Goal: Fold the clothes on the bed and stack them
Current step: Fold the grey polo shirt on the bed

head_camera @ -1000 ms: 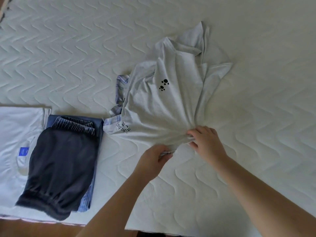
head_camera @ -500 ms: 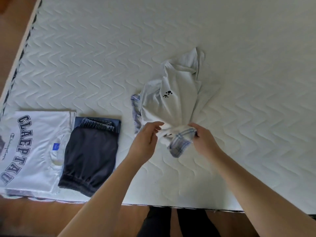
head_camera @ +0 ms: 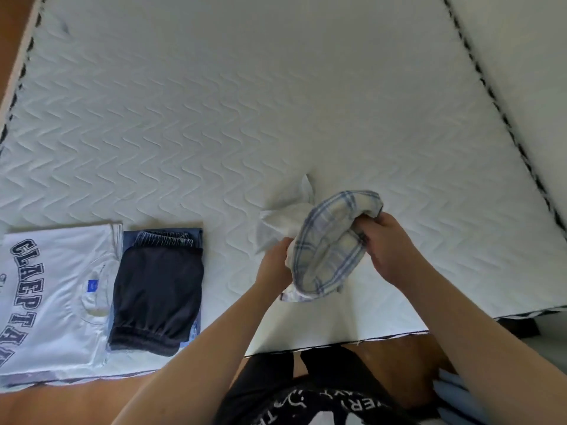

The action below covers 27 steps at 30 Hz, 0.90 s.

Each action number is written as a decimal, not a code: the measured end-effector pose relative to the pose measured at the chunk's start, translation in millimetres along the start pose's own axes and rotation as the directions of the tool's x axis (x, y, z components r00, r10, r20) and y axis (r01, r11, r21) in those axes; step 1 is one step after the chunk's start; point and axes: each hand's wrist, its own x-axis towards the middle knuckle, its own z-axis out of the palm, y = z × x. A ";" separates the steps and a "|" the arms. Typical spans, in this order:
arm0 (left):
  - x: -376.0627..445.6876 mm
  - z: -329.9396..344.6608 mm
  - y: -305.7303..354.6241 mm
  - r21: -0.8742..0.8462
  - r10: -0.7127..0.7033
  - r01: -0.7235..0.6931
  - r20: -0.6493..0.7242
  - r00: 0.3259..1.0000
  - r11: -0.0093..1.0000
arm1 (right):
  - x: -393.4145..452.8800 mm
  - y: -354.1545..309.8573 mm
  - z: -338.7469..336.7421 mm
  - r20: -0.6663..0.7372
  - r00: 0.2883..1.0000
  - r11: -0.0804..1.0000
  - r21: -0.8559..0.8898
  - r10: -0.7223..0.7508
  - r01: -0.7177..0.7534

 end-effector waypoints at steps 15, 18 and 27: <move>37.0 -65.0 81.0 0.384 0.029 -0.218 0.441 0.897 0.897 | 46.4 -3.7 -83.9 -0.330 0.929 0.970 0.223 0.170 -0.098; 71.2 -50.8 81.8 0.514 -0.001 -0.216 0.389 0.921 0.830 | 73.9 28.2 -106.4 -0.333 0.905 0.962 0.161 0.263 -0.221; 196.3 -46.0 96.6 0.616 -0.013 -0.120 0.207 0.978 0.779 | 201.4 68.1 -156.7 -0.281 0.908 0.951 0.076 0.310 -0.301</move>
